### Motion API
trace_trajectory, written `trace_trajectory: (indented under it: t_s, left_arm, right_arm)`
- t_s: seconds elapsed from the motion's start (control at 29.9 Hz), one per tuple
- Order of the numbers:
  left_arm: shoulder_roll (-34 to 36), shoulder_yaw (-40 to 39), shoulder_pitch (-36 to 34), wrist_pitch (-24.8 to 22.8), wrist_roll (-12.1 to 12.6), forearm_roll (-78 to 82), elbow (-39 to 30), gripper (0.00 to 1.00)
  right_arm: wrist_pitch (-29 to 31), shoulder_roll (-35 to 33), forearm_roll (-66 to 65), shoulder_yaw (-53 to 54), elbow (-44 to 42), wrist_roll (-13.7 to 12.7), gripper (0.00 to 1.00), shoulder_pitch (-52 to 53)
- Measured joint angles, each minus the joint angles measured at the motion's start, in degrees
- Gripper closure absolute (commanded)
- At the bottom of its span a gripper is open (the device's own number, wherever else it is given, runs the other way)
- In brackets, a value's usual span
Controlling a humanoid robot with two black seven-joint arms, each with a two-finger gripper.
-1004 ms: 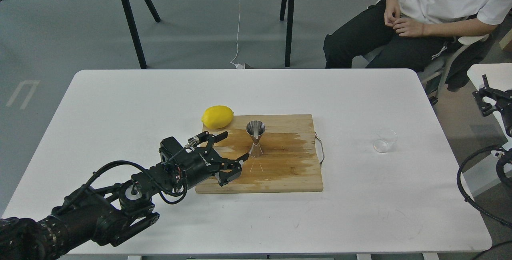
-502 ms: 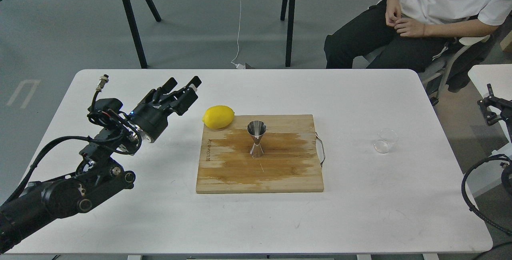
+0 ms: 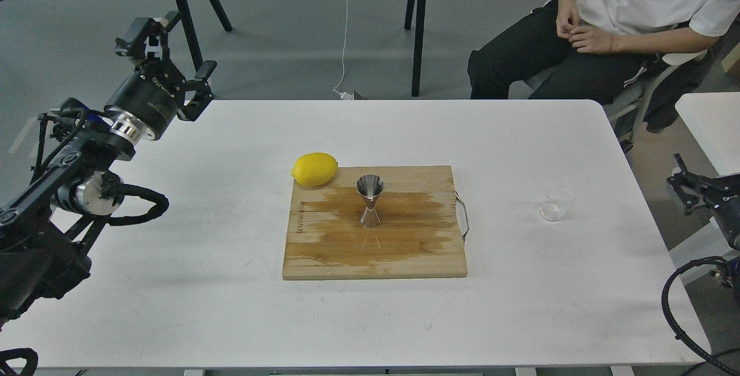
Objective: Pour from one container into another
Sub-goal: 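Open the left gripper and pull the left arm back, then reach the right gripper to the clear glass cup and grasp it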
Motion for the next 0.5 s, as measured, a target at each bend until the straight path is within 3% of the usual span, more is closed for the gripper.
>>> trace_trajectory:
  t_s: [0.23,0.4,0.5]
  left_arm:
    - [-0.07,-0.07,2.14,-4.53,0.11,-8.51,1.18,0.00]
    - [-0.52,-0.07,3.71,-4.15,-0.73,-9.19,1.26,0.00]
    - [-1.63,-0.07,4.13,-4.12,-1.15,-9.19,1.20,0.00]
  right_arm:
    - [-1.36,-0.03,4.31,0.24,7.50,-0.77,0.00,-3.45]
    - [-16.89,-0.57,4.25,0.35,17.82,-0.53,0.00,-5.30]
    - [-19.03,-0.13,4.08,-0.10,19.14,-0.04,0.00,-6.57]
